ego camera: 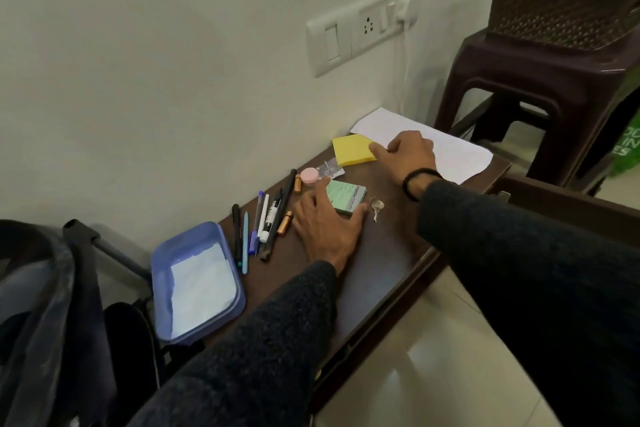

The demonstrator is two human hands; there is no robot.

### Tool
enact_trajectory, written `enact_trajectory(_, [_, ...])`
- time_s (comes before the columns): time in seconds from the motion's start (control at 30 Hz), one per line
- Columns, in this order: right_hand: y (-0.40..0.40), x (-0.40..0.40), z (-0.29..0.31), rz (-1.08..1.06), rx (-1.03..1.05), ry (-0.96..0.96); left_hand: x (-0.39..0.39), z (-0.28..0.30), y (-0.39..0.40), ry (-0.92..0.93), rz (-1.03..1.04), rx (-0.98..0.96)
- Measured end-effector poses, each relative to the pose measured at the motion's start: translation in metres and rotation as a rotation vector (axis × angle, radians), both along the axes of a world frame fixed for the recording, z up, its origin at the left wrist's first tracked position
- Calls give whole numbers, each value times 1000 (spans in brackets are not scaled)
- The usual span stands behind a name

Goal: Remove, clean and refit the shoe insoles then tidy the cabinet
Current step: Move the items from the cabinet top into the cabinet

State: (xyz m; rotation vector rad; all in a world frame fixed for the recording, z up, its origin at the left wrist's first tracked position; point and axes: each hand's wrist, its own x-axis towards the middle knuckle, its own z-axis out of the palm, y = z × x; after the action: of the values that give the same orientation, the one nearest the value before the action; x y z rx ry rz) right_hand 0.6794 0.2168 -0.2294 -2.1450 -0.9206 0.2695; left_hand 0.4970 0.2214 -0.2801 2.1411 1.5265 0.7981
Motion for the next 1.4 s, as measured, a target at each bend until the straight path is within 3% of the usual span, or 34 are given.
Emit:
enact_trajectory(0.1, [34,-10,-6,-77,-114,150,0,-4,0,-20,12,31])
enact_trajectory(0.27, [62,-28,-8,-110,-328,22,-2,-4,-1,-190,46,97])
enact_trajectory(0.33, [70,-33,-7,-157,-379,58,-2,-4,-1,-204,54,118])
enact_trajectory(0.4, [76,-36,-4,-226,-326,206,-2,-4,-1,-212,51,122])
enact_trajectory(0.67, [82,-40,3,-375,266,752,-4,1,-4,-234,56,106])
enact_trajectory(0.8, [59,-40,9,-321,335,713,-5,4,-3,-259,93,79])
enact_trajectory(0.93, [21,-27,20,-254,426,838,-7,12,-13,-266,64,114])
enact_trajectory(1.23, [-117,13,29,-176,450,859,-2,50,-82,-336,-231,143])
enact_trajectory(1.4, [-186,36,11,-161,420,879,-5,45,-130,-242,-404,119])
